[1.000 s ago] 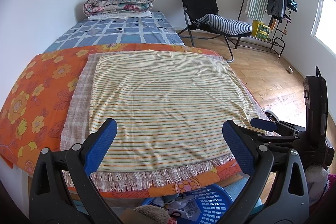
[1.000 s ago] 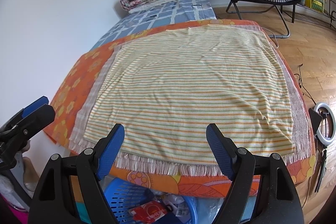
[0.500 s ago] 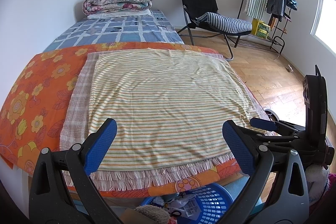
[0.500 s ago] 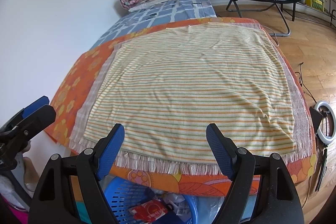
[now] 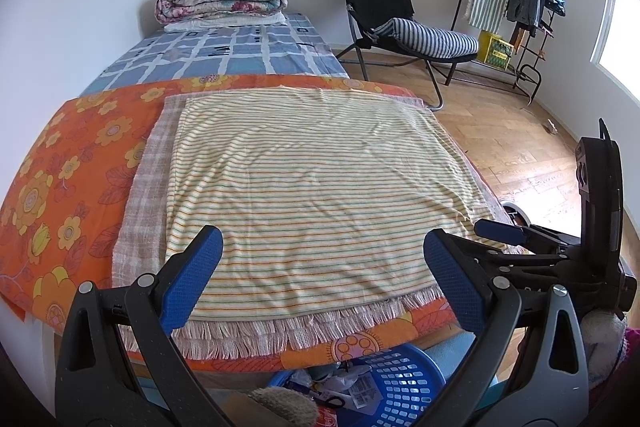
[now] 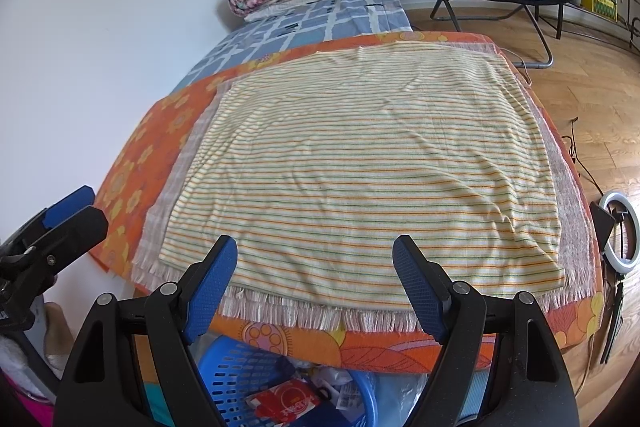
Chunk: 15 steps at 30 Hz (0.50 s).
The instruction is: Collect trash
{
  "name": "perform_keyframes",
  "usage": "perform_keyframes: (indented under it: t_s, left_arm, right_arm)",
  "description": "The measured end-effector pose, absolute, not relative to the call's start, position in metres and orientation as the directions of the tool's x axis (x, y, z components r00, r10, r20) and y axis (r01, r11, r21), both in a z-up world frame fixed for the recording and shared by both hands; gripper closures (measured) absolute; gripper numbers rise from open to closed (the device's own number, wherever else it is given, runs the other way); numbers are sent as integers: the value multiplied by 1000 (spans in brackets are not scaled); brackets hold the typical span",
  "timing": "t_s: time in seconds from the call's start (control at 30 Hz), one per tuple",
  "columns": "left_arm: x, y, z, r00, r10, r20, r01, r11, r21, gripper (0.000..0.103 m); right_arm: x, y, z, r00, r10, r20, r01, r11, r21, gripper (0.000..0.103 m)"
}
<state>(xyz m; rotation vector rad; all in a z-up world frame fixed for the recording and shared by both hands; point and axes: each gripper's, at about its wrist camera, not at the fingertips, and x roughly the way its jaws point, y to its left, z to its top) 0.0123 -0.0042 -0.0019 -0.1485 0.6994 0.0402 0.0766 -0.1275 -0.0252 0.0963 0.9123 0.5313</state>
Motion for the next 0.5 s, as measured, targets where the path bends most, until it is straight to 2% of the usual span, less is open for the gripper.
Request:
perform_keyframes:
  t_s: [0.5]
  left_arm:
    - [16, -2, 0, 753, -13, -657, -99, 986, -132, 1]
  right_arm:
    - [77, -129, -30, 483, 472, -738, -393, 870, 299, 23]
